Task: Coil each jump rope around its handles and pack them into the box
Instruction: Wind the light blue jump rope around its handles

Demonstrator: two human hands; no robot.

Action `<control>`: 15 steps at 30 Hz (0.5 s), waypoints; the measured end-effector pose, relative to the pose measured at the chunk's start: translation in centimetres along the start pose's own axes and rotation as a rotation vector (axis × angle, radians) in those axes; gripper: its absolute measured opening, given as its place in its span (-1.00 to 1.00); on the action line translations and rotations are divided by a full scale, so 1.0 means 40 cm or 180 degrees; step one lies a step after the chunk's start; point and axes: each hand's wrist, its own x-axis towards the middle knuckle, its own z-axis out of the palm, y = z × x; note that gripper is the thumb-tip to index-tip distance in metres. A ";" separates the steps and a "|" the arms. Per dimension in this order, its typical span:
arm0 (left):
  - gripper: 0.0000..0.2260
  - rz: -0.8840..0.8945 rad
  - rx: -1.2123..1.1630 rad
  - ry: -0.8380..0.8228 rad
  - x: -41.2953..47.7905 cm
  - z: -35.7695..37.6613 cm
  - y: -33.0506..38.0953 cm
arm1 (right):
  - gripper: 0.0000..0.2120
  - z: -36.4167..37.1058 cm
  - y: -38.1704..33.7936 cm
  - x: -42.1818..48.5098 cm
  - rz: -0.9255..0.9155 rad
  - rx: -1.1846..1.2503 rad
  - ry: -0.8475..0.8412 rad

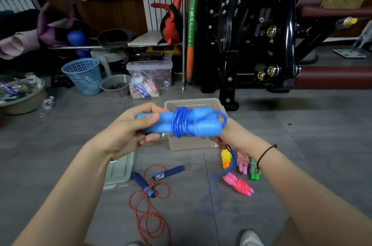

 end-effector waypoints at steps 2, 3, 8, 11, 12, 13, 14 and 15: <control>-0.86 0.0300 -0.0430 0.0566 0.013 0.014 -0.005 | -0.69 0.009 -0.001 0.001 -0.0011 0.0328 -0.0138; -0.94 0.0418 -0.0579 0.0921 0.022 0.017 -0.007 | -0.71 0.013 0.000 0.002 -0.0041 0.0342 -0.0258; -0.83 0.0808 0.0334 0.2521 0.049 -0.066 -0.032 | -0.81 0.040 -0.029 -0.022 -0.0071 -0.0103 -0.1019; -0.81 0.0645 0.1731 0.2734 0.048 -0.107 -0.054 | -0.78 0.042 -0.072 -0.053 -0.0211 -0.0428 -0.1233; -0.84 0.0586 0.2154 0.2591 0.050 -0.108 -0.061 | -0.77 0.043 -0.085 -0.066 -0.0300 -0.0652 -0.1226; -0.86 0.0518 0.2497 0.2397 0.052 -0.102 -0.066 | -0.77 0.044 -0.099 -0.076 -0.0432 -0.0896 -0.1158; -0.87 0.0472 0.2761 0.2203 0.053 -0.095 -0.072 | -0.77 0.044 -0.112 -0.085 -0.0593 -0.1099 -0.1028; -0.86 0.0463 0.2949 0.2014 0.055 -0.086 -0.077 | -0.78 0.040 -0.125 -0.087 -0.0759 -0.1219 -0.0839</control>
